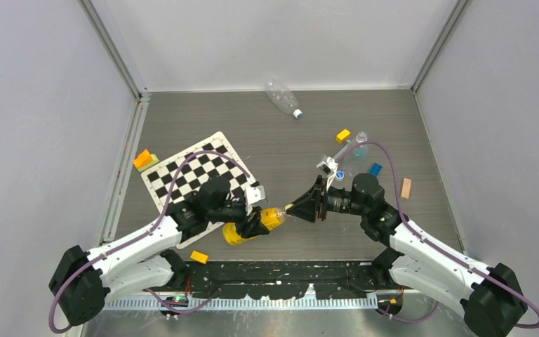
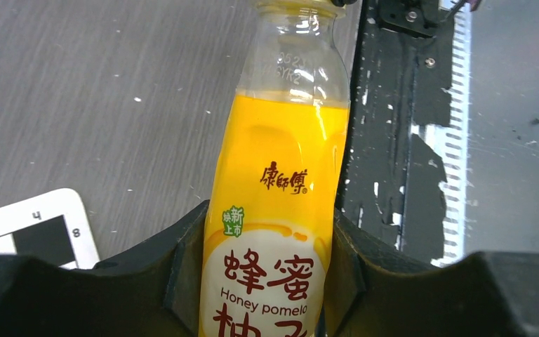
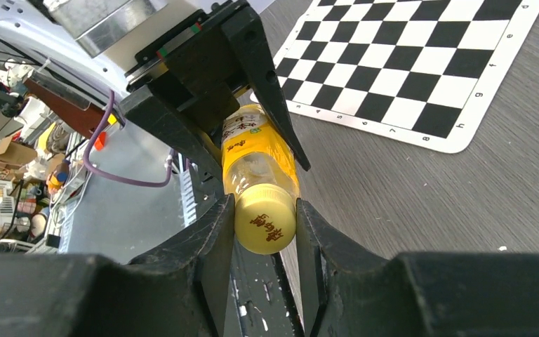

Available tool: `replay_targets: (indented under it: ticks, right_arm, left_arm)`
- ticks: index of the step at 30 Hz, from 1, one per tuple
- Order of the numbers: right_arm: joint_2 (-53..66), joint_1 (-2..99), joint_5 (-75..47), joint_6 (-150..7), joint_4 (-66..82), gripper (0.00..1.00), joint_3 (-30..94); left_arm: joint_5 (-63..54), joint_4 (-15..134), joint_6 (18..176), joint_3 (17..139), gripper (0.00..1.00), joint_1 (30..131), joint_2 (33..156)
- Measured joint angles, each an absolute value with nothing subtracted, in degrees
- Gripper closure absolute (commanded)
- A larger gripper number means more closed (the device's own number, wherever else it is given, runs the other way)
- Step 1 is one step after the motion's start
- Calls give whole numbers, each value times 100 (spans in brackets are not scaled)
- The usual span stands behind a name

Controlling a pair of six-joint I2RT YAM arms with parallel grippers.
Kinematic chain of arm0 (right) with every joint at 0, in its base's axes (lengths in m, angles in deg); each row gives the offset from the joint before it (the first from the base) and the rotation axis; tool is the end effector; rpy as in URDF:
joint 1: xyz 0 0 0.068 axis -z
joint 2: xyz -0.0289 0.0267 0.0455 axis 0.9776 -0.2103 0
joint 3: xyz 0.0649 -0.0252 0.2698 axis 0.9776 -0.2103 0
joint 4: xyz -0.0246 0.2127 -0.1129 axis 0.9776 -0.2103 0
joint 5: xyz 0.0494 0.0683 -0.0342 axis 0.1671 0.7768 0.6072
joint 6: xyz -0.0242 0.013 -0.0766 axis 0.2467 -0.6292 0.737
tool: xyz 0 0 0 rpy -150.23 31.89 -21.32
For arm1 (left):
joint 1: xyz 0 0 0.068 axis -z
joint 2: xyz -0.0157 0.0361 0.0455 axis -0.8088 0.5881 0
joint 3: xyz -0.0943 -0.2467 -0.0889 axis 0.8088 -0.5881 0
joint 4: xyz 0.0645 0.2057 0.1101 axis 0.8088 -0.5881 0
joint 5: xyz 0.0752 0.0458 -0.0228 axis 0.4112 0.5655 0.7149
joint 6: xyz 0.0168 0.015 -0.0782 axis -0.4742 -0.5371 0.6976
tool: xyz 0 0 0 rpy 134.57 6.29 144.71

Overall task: Unscrew the bottle caps
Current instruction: Unscrew the bottle cap from the plastic bottle.

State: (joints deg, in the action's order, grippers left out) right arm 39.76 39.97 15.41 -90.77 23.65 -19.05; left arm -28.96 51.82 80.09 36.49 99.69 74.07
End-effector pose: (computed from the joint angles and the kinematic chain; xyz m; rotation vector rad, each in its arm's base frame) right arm 0.1295 0.1550 0.2614 -0.7136 1.7506 1.3523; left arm 0.1185 -0.1762 0.2300 1.2428 1.7788 -1.0205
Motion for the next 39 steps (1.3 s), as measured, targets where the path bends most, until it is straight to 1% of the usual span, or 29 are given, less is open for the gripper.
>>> replay_targets:
  ticks: [6,8,9,10,11,12,13,15,23,26,32,39]
  right_arm:
    - [4107,3964,1661,-8854,2424,99,-2001]
    - [4118,3945,1622,-8832,2435,82,-2010]
    - [4116,3938,1561,-8830,2435,68,-2010]
    - [4116,3932,1484,-8827,2435,62,-2010]
    - [4116,3929,1369,-8830,2433,53,-2008]
    - [4116,3923,1240,-8836,2415,49,-1992]
    - [4114,3910,1080,-8849,2380,42,-1957]
    - [4114,3903,783,-8937,2249,38,-1872]
    - [3922,3905,-249,-9723,1521,36,-1136]
    - [3845,3905,-568,-9979,1368,36,-959]
    - [3600,3908,-887,-10676,1388,36,-913]
    - [3248,3908,-878,-11072,1359,36,-712]
  left_arm:
    - [-3341,5101,8057,3686,92,9854,7505]
    - [-3315,5094,8053,3688,92,9854,7505]
    - [-3258,5096,8044,3688,93,9854,7503]
    - [-3169,5105,8027,3688,93,9854,7496]
    - [-3073,5114,8009,3688,93,9858,7483]
    - [-2992,5116,7998,3688,94,9860,7464]
    - [-2841,5140,7992,3679,94,9867,7424]
    - [-2467,5210,7998,3640,95,9851,7300]
    - [-762,5748,7872,2958,98,9816,6305]
    - [-343,5774,7799,2864,100,9816,6098]
    - [164,5833,7684,2862,100,9867,5872]
    - [564,5888,7511,2862,100,10090,6213]
